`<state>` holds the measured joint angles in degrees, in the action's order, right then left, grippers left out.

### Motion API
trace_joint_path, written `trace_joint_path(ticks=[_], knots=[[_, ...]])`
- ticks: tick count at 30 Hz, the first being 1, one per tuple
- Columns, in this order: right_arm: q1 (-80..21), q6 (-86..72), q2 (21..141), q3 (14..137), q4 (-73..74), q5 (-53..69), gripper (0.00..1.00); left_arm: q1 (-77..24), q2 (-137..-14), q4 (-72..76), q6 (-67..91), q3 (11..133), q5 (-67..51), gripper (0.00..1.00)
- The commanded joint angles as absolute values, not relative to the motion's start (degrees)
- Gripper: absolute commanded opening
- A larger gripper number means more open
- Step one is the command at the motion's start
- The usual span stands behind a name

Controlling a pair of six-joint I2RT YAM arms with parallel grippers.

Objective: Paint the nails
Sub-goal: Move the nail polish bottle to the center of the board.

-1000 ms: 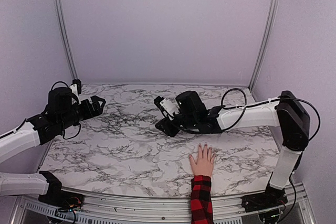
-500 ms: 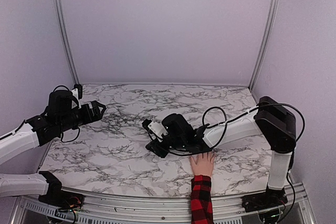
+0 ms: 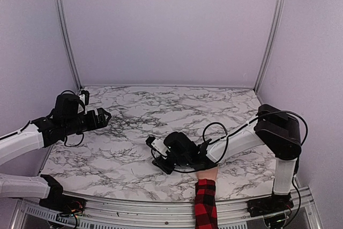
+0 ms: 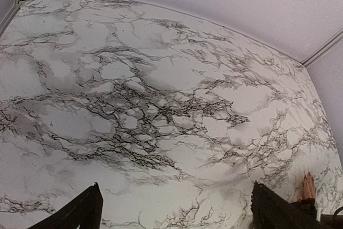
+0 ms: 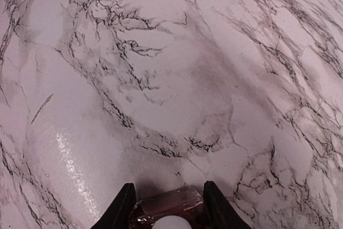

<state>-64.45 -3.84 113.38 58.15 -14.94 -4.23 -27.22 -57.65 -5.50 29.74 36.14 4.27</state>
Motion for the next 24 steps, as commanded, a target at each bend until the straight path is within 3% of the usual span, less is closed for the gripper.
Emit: trace_joint_path(ticks=[1, 5, 13, 24], knots=[[-64.58, -3.57, 113.35, 57.57, -17.83, -5.13, 0.37, -27.74, -58.99, -6.45, 28.07, 35.94, 3.46, 0.99], [-64.57, -3.42, 113.5, 57.59, -17.68, -5.06, 0.42, -28.91, -60.03, -6.5, 27.4, 36.69, 2.67, 0.99], [-64.59, -3.86, 109.92, 57.82, -17.25, -4.03, 0.75, -32.99, -61.58, -6.86, 25.58, 39.32, 3.86, 0.99], [-64.53, -1.39, 95.72, 52.83, -19.12, -3.12, 0.9, -44.82, -68.66, -12.42, 17.1, 48.42, 13.35, 0.99]])
